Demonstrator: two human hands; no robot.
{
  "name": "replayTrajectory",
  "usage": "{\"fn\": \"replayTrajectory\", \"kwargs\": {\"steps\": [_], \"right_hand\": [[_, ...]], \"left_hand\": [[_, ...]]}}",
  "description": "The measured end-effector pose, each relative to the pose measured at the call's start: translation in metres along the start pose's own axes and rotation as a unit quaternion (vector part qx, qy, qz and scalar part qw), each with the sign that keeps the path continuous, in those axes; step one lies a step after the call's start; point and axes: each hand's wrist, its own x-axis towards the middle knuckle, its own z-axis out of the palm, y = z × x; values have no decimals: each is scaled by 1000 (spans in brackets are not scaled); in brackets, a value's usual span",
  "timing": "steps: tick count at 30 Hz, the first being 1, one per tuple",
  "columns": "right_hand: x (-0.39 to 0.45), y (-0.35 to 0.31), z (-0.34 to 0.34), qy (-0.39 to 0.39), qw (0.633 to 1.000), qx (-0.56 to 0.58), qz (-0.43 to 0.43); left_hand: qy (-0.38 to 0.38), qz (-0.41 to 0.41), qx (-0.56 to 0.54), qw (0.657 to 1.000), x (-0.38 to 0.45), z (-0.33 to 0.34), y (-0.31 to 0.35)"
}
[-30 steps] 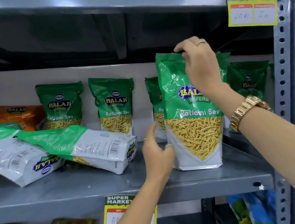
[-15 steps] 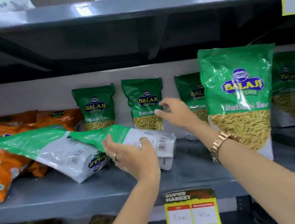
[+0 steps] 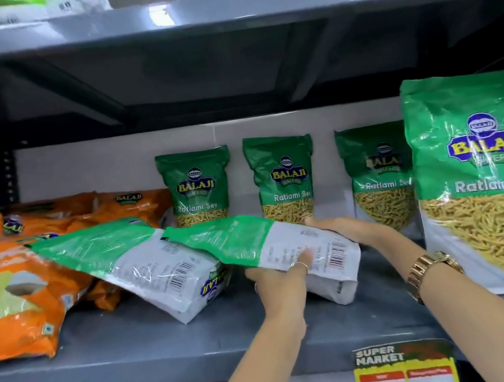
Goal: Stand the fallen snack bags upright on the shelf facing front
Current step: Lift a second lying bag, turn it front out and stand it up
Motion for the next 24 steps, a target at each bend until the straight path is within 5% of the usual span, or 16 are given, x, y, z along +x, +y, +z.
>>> {"fn": "replayTrajectory", "kwargs": {"steps": [7, 14, 19, 24], "right_hand": [[-18, 12, -8, 12, 994, 111, -13], [-28, 22, -2, 19, 994, 105, 19], [-28, 27, 10, 56, 994, 96, 12], [-36, 22, 17, 113, 993, 29, 12]], "left_hand": [[-146, 52, 88, 984, 30, -13, 34], [-299, 36, 222, 927, 61, -24, 66], [-319, 32, 321, 891, 76, -26, 67], [-312, -6, 259, 914, 77, -24, 64]]}}
